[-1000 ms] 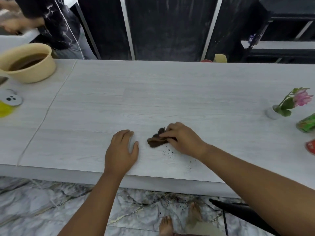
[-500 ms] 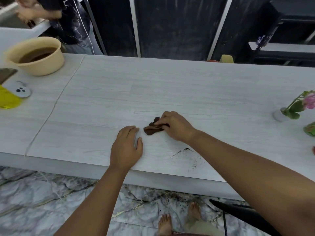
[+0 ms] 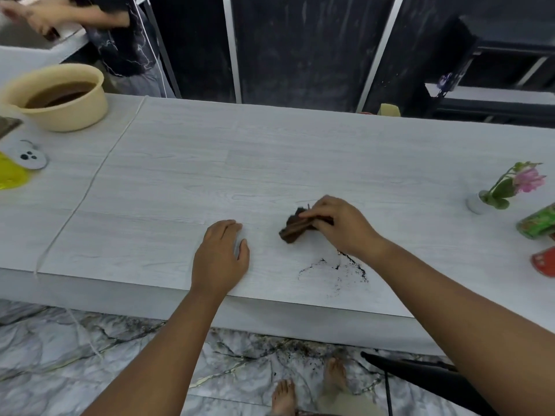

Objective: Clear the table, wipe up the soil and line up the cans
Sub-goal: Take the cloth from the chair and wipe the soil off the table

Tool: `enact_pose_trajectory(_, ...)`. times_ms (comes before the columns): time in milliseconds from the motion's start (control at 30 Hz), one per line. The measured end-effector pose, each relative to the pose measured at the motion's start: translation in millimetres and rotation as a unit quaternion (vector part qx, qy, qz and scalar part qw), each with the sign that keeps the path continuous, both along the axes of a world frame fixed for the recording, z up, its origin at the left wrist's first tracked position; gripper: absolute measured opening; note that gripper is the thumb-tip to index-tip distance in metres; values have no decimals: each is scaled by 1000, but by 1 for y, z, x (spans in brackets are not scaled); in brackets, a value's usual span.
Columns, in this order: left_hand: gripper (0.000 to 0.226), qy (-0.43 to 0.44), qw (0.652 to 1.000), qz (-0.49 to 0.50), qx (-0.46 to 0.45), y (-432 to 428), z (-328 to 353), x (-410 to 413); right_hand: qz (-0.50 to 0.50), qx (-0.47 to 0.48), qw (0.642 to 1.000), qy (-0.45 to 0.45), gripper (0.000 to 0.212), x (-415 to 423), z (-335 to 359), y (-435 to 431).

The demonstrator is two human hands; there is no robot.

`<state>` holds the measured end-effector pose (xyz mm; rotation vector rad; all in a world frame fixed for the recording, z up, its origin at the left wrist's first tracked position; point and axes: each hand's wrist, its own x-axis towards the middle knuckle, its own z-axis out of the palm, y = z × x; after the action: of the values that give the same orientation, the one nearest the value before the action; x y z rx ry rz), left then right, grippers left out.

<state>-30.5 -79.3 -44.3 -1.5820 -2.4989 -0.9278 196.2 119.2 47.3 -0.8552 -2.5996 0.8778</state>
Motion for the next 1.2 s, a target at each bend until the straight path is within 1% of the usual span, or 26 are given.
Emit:
enact_pose_trajectory(33, 40, 1, 1000, 0, -1, 0, 1, 0, -31, 7, 999, 5, 32, -8, 0, 5)
enact_pose_trajectory(100, 40, 0, 1000, -1, -2, 0, 2, 2, -53, 12, 998, -14, 31, -21, -5, 7)
enact_pose_trajectory(200, 39, -4, 1000, 1, -1, -1, 5, 3, -37, 30, 997, -59, 35, -25, -18, -2)
enact_pose_trajectory(267, 39, -8, 1000, -1, -2, -1, 5, 4, -19, 51, 996, -66, 36, -18, -22, -9)
enact_pose_trajectory(367, 40, -13, 1000, -3, -1, -2, 5, 4, 34, 69, 994, -75, 34, 3, -27, -25)
enact_pose_trajectory(433, 40, -15, 1000, -2, 0, -1, 4, 4, 57, 58, 994, -80, 33, 16, -30, -35)
enact_pose_trajectory(500, 41, -17, 1000, -1, -2, -1, 4, 5, 56, 19, 996, -71, 33, 17, -26, -36)
enact_pose_trajectory(567, 42, -24, 1000, 5, -10, 0, 6, 5, 23, -4, 999, -42, 32, 1, -18, -27)
enact_pose_trajectory(633, 45, -24, 999, 26, -26, -1, 7, 6, -16, 3, 1000, -17, 32, -29, -11, -15)
enact_pose_trajectory(733, 49, 20, 995, 84, -51, -1, 9, 5, -33, 18, 999, -21, 33, -77, -7, 4)
enact_pose_trajectory(800, 50, 21, 993, 96, -67, -1, 11, 5, -16, 22, 998, -49, 34, -98, -10, 9)
enact_pose_trajectory(900, 47, 23, 993, 86, -78, -1, 11, 5, 42, 32, 995, -83, 35, -101, -16, -1)
enact_pose_trajectory(1033, 48, 34, 992, 82, -91, 0, 11, 4, 109, 52, 990, -75, 33, -70, -19, -19)
enact_pose_trajectory(1133, 48, 39, 991, 78, -101, 1, 11, 3, 138, 56, 985, -87, 31, -37, -18, -26)
enact_pose_trajectory(1200, 49, 37, 991, 79, -103, 1, 12, 2, 158, 42, 981, -104, 31, -18, -15, -28)
